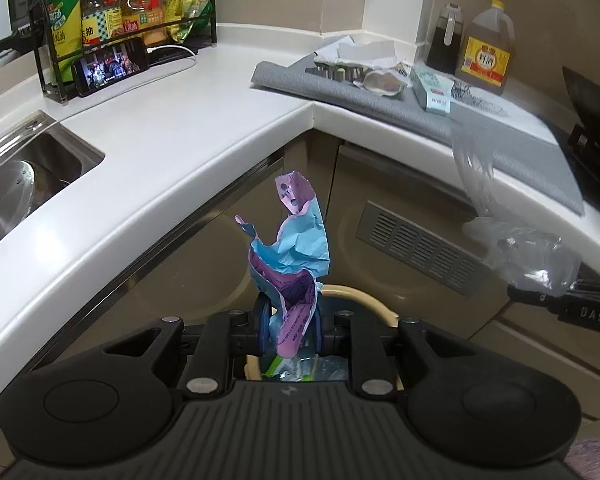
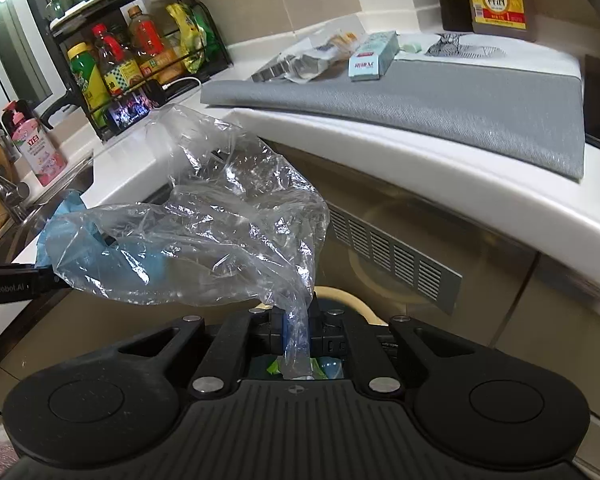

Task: Collect trash
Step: 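Lift the plastic bag and purple-blue wrapper and carry them toward the bin, then lower both held items down into the trash bin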

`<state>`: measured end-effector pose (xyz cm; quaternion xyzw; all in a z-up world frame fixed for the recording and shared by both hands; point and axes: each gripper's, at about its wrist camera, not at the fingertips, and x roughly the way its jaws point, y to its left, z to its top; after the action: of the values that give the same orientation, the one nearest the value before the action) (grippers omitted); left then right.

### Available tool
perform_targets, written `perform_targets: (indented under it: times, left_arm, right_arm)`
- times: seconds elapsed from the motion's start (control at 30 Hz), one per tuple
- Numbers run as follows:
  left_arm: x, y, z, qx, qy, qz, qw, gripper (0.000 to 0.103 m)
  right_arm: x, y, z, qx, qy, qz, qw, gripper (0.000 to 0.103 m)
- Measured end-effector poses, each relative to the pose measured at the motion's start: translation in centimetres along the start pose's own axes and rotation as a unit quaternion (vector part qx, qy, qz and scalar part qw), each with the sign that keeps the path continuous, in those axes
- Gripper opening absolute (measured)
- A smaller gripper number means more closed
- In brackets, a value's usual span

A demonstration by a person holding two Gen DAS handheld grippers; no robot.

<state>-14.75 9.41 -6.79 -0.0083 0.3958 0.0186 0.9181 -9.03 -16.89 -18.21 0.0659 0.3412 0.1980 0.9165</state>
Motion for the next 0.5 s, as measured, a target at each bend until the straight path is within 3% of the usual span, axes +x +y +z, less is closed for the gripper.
perform_targets:
  times: [0.5]
  left_arm:
    - [1.1,-0.2,-0.9,0.001,0.021,-0.007,0.9998,0.022]
  right_arm:
    - [1.1,0.7,0.1,-0.027,0.021,-0.003,0.999,0.008]
